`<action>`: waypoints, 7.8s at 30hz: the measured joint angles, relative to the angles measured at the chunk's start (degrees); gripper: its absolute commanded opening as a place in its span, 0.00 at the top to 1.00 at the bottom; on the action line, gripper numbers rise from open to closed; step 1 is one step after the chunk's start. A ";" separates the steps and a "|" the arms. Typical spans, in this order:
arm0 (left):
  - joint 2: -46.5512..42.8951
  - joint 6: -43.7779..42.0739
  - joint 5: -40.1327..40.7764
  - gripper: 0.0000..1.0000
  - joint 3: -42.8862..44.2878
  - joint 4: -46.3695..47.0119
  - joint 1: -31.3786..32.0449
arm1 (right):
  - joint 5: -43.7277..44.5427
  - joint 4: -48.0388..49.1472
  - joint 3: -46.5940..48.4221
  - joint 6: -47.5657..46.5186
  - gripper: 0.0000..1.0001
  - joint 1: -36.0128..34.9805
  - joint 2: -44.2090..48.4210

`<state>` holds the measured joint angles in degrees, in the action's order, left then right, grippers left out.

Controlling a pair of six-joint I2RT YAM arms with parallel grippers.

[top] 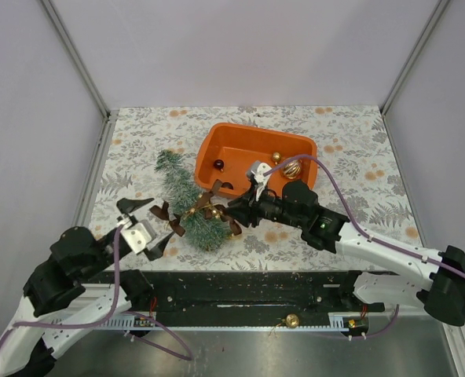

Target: Decorate the small christmas tree

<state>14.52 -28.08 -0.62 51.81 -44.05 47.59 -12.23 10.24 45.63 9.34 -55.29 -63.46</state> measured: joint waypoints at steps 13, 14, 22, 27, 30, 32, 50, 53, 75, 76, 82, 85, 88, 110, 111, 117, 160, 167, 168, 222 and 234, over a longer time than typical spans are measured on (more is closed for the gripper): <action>16.50 9.07 -0.70 0.01 0.22 3.41 -0.04 | -2.40 14.95 -1.29 1.97 0.73 0.00 -8.13; 16.94 9.09 -0.74 0.01 0.22 3.96 -0.09 | -2.62 16.06 -1.75 2.38 0.73 0.00 -8.76; 21.40 9.09 -1.68 0.01 -0.02 7.30 -1.95 | -6.67 26.49 -5.31 6.25 0.75 0.00 -15.45; 23.39 8.02 -3.15 0.11 -2.03 9.66 -4.63 | -8.44 31.23 -6.64 7.67 0.75 0.00 -17.31; 24.55 6.91 -4.63 0.21 -2.67 10.73 -7.04 | -8.83 33.38 -7.56 8.04 0.75 0.00 -17.46; 25.18 6.25 -5.70 0.30 -2.71 11.04 -8.74 | -8.94 34.32 -8.11 8.11 0.75 0.00 -17.46; 22.16 2.78 -13.44 0.68 -5.62 12.87 -12.02 | -9.86 30.71 -11.19 7.56 0.60 0.00 -15.32; 19.69 1.18 -13.00 0.56 -5.81 11.13 -12.02 | -9.44 27.23 -11.19 6.93 0.57 0.00 -13.38; 6.93 -8.96 -10.93 0.01 4.61 -8.94 -12.02 | 10.01 -4.24 -5.86 0.13 0.30 0.09 3.96; 6.88 -8.15 -10.38 0.01 4.70 -8.72 -12.00 | 12.44 -5.57 -4.20 -0.46 0.29 0.35 3.69; 7.13 -3.06 -6.56 0.01 5.20 -4.39 -12.00 | 21.35 -10.54 9.53 -1.16 0.21 10.19 -2.82; 7.76 -0.96 -4.33 0.01 6.27 -1.81 -12.02 | 27.10 -12.35 16.74 -1.05 0.16 17.73 -9.51; 8.20 0.87 -1.36 0.01 7.10 1.11 -12.02 | 30.93 -13.64 22.45 -1.33 0.15 22.45 -17.73; 10.19 7.04 10.25 0.01 5.88 15.37 -12.02 | 35.74 -29.94 53.42 -3.58 0.21 28.85 -61.46; 10.34 7.69 10.32 0.01 5.95 15.89 -12.02 | 35.87 -30.03 53.37 -3.56 0.21 28.92 -61.44; 10.95 11.76 9.77 0.01 6.36 17.20 -12.02 | 36.81 -31.10 52.92 -3.61 0.22 28.94 -61.46; 3.58 8.79 9.03 0.01 2.16 15.43 -12.00 | 12.13 -22.75 48.43 1.07 0.73 23.30 -30.16; 3.56 6.71 6.71 0.01 1.75 14.82 -12.00 | 3.96 -17.70 48.54 2.73 0.73 15.65 -25.31; 3.58 6.36 6.38 0.01 1.77 14.84 -12.00 | 2.51 -17.35 48.46 3.56 0.73 15.23 -25.33; 10.16 -1.05 15.19 0.34 2.16 24.55 -12.02 | -30.75 12.31 42.84 28.63 0.75 10.03 -26.25; 14.40 -2.38 17.38 0.31 3.69 24.30 -12.02 | -32.89 16.31 44.81 32.46 0.75 9.97 -33.03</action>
<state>28.93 -30.46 16.75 55.51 -19.75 35.57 -45.12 26.55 90.43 41.80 -45.32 -96.49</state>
